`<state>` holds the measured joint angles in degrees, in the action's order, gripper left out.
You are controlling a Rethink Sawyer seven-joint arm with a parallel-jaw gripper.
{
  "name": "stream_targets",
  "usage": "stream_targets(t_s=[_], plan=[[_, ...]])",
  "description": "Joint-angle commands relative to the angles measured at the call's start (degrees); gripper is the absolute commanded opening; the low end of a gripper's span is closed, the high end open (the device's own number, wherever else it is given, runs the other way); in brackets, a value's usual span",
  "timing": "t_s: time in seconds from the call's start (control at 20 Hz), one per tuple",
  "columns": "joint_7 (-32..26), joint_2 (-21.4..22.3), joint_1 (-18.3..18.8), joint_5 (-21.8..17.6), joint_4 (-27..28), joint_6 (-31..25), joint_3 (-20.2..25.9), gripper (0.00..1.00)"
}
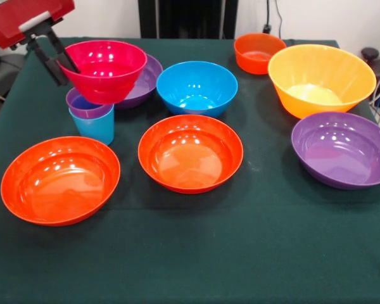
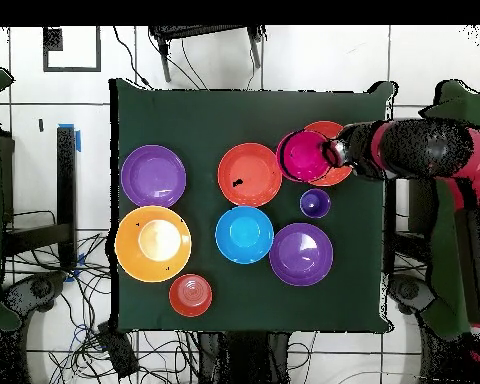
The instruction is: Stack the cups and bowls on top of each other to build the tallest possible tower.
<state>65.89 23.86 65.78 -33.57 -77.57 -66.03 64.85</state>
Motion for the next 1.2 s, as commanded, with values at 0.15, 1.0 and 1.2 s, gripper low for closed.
stream_targets(t_s=[0.15, 1.0, 1.2], plan=[[-23.4, -2.9, -4.3, -1.8, 6.9, -7.5, -3.0, 0.00], [-27.0, -1.0, 0.0, -3.6, 1.4, -7.5, -5.2, 0.00], [-27.4, -0.9, 1.0, -4.5, -0.1, -7.5, -5.8, 0.00]])
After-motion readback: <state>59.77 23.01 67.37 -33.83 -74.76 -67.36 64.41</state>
